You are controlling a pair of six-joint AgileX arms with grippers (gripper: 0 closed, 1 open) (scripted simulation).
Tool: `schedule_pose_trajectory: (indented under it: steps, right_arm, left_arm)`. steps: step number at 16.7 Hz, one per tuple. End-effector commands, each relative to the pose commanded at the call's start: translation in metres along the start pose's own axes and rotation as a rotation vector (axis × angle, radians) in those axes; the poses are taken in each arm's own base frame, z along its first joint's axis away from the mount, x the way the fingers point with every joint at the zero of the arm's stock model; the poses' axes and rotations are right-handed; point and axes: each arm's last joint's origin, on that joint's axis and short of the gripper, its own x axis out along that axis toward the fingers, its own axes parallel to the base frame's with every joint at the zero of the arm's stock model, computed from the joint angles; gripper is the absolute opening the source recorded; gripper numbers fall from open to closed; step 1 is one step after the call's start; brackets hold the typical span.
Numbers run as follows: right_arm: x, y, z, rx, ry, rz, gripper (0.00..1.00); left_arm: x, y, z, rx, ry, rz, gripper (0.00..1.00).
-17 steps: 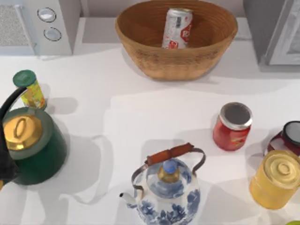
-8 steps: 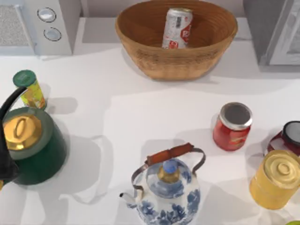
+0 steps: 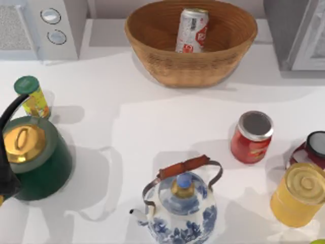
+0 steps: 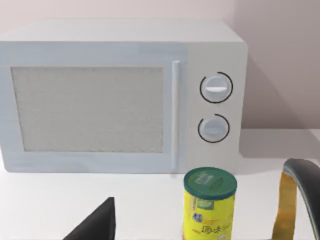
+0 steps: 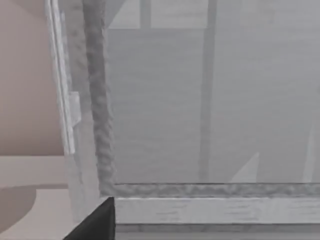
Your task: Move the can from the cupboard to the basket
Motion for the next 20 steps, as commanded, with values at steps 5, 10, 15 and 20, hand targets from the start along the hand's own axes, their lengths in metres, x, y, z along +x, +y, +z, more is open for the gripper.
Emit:
schedule_pose_trajectory:
  steps: [5,10,15,20]
  right_arm:
    - [0.015,-0.064,-0.002,-0.015,-0.015,-0.001,1.00]
    - [0.008,-0.120,-0.021,-0.021,-0.013,-0.003,1.00]
    - [0.001,-0.136,-0.035,-0.008,-0.003,0.006,1.00]
    - [0.002,-0.137,-0.034,-0.004,0.000,0.007,1.00]
  left_arm:
    - [0.000,0.000,0.000,0.000,0.000,0.000,1.00]
    - [0.000,0.000,0.000,0.000,0.000,0.000,1.00]
    - [0.000,0.000,0.000,0.000,0.000,0.000,1.00]
    - [0.000,0.000,0.000,0.000,0.000,0.000,1.00]
